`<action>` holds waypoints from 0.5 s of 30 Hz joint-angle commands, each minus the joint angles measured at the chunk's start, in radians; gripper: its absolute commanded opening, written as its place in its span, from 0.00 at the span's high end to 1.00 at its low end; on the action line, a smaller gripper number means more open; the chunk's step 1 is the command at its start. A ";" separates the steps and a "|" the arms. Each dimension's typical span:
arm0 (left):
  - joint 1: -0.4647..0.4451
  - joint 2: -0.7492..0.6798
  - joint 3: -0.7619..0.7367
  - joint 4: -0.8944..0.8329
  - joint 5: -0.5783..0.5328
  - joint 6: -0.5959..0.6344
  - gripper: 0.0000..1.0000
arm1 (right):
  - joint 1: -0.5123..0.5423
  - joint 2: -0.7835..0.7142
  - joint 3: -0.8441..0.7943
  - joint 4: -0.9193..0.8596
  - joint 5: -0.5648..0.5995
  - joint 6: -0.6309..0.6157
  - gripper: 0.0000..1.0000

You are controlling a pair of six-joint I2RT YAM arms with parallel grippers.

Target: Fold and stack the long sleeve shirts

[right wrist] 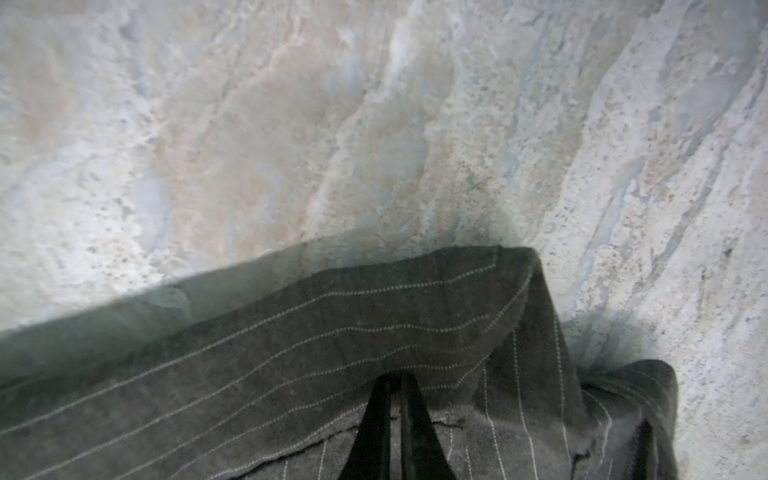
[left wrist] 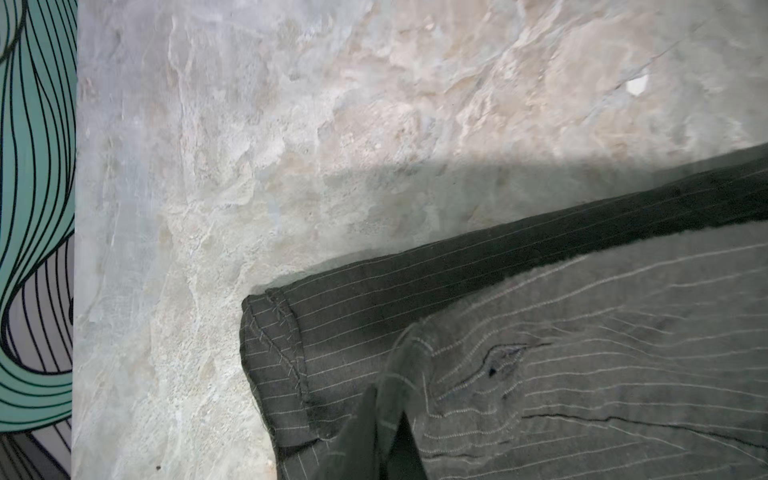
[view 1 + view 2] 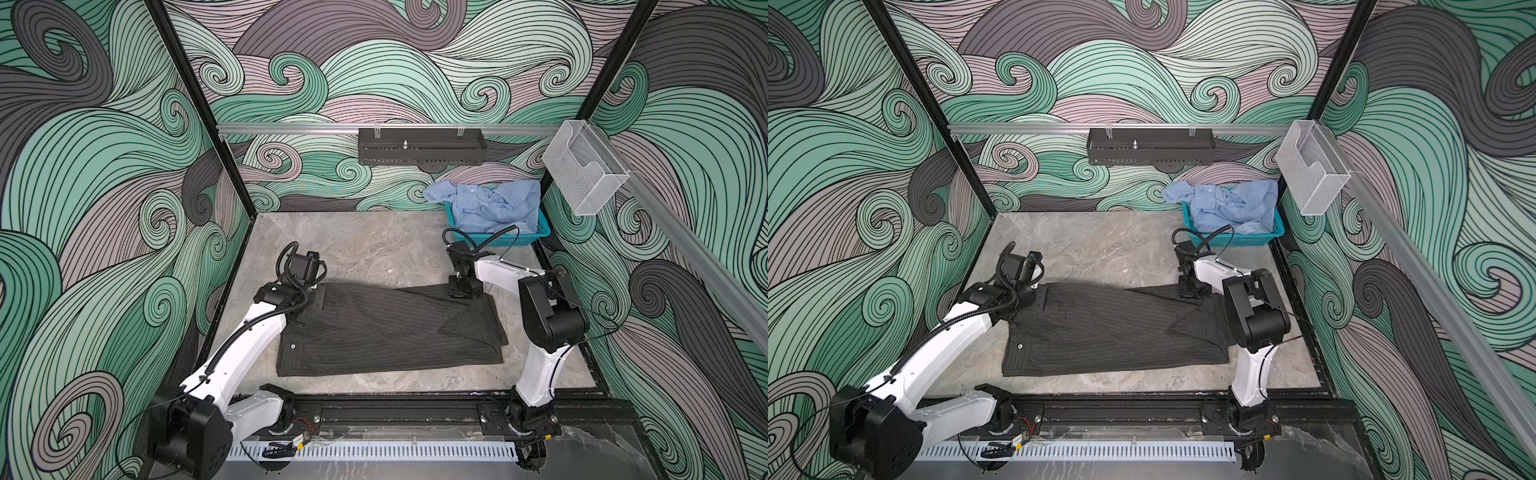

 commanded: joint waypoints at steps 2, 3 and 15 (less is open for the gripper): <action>0.042 0.083 0.071 -0.084 -0.040 -0.035 1.00 | -0.019 0.016 -0.032 -0.061 -0.010 0.036 0.87; 0.052 0.105 0.082 -0.092 -0.040 -0.033 1.00 | -0.019 0.014 -0.033 -0.061 -0.008 0.037 0.86; 0.080 0.280 0.167 -0.237 -0.040 -0.009 1.00 | -0.019 -0.031 -0.014 -0.060 -0.037 0.025 0.92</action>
